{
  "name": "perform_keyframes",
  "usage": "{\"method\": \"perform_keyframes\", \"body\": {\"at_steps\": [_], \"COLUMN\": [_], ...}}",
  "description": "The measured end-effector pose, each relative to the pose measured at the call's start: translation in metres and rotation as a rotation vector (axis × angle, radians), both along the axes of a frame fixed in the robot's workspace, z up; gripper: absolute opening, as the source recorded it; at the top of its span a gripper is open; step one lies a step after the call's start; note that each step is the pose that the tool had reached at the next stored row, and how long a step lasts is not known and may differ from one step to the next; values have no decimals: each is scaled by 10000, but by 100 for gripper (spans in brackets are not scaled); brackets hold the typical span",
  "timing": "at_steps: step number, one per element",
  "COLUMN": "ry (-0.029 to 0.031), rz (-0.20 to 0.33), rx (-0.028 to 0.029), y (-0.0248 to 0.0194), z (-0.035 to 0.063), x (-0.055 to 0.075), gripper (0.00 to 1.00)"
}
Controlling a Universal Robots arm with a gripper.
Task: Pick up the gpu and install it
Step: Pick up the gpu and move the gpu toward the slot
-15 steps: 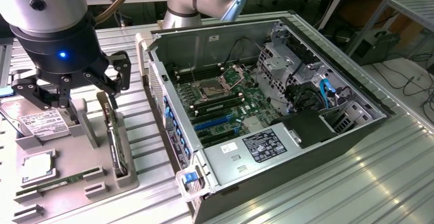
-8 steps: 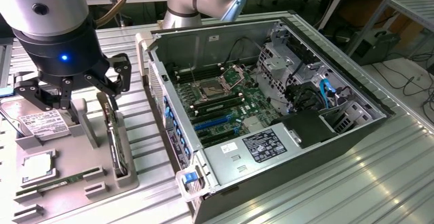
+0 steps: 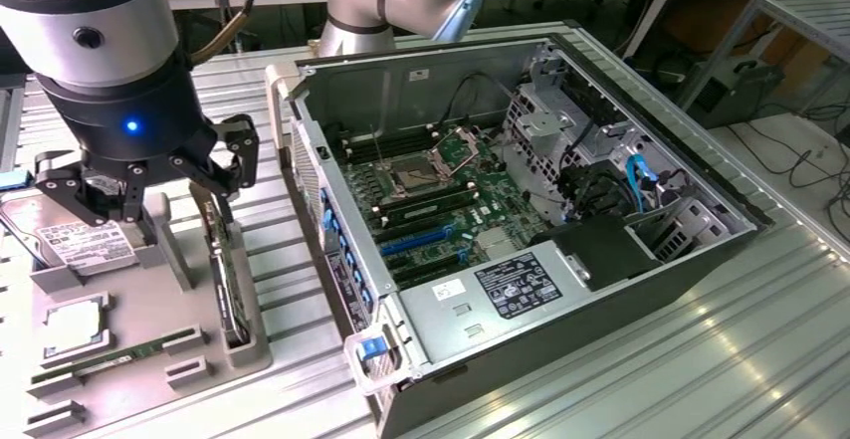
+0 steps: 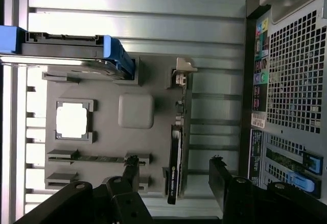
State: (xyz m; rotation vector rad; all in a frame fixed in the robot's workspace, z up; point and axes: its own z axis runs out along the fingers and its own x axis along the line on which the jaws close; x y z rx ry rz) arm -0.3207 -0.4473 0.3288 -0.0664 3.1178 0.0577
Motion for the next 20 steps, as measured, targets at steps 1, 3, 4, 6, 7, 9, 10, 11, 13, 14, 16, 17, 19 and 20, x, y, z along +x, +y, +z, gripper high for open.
{"method": "perform_keyframes", "body": {"at_steps": [1,3,4,6,7,9,10,11,13,14,16,17,19,20], "ry": [1,0,0,-1,0,1,0,1,0,1,0,0,0,0], "rz": [0,0,0,1,-1,-1,-1,0,0,0,0,0,0,0], "rx": [-1,-2,-2,-1,-3,-15,-17,-17,-17,-17,-17,-16,-17,-17], "y": [1,0,-4,-19,-21,-22,-23,-23,-23,-24,-24,-25,-26,-27], "z": [-25,-75,-92,-129,-140,-154,-161,-171,-186,-193,-208,-216,-232,-241], "x": [0,0,0,0,-1,-1,0,0,0,0,0,0,0,0], "gripper": [66,66,66,66,66,66,66,66,66,66,66,66,66,66]}}
